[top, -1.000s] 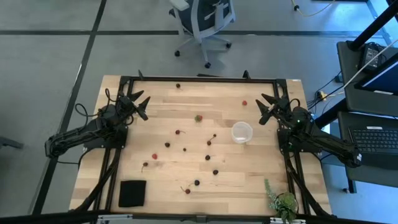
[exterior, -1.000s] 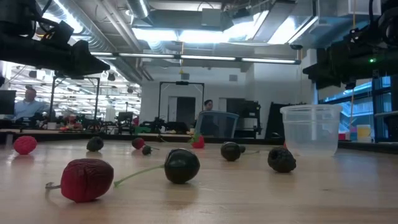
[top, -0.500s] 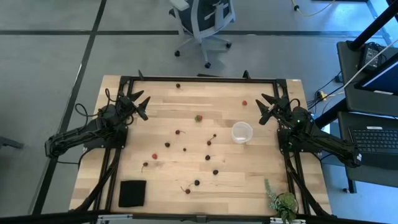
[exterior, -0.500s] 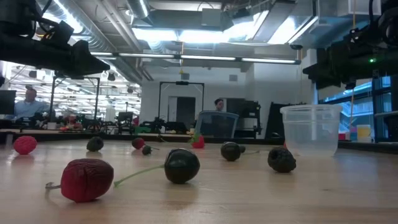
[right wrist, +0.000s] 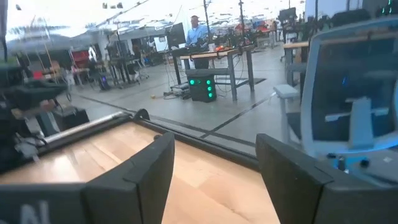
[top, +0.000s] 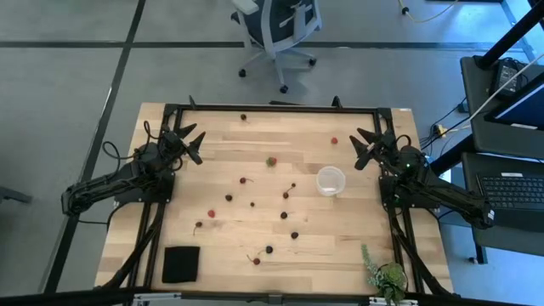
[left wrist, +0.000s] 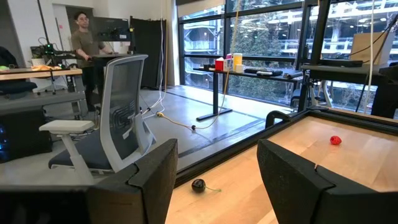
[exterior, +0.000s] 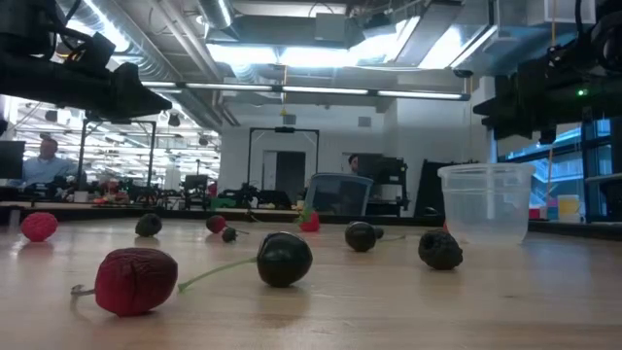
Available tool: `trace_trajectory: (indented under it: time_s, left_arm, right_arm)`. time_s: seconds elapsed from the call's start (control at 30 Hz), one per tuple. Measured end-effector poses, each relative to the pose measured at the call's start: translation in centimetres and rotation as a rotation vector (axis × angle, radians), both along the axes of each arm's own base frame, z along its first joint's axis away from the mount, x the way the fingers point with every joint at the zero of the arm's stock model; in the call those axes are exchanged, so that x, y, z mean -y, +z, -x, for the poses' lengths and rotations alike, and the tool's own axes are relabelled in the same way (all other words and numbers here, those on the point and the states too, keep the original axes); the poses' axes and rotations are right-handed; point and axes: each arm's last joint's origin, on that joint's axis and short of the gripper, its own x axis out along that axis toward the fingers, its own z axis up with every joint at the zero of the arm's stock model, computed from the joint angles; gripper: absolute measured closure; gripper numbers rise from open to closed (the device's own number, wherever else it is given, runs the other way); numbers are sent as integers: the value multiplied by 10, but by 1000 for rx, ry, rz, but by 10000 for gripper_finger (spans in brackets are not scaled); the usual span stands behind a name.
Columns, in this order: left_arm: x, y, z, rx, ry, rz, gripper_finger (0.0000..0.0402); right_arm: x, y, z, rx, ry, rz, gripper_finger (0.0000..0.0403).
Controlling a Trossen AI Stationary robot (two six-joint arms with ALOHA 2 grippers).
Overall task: Pick and placing Produce into tupperware
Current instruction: Put the red raspberry into the transparent bucket
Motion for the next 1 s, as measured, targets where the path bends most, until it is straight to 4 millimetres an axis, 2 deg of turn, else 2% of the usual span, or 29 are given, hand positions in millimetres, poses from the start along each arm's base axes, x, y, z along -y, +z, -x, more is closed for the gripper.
trace_trajectory:
  time_s: [0.2,0.33,0.4,0.53,0.63,0.8,1.0]
  left_arm:
    - [0,0,0,0,0,0,188]
    - [0,0,0,7,0,4,188]
    - [0,1,0,24,-1,8,188]
    - [0,5,0,72,-2,-6,188]
    - [0,9,1,105,-3,-20,188]
    - [0,9,1,111,-3,-23,188]
    - [0,9,1,111,-3,-23,188]
  right_arm:
    - [0,0,0,10,21,-12,176]
    - [-1,1,-1,-32,40,50,176]
    - [-2,7,-1,5,75,82,176]
    - [-12,42,4,30,279,209,176]
    - [-15,70,9,21,310,207,176]
    - [-11,113,4,-98,252,58,176]
    - [10,140,-29,-403,117,-181,176]
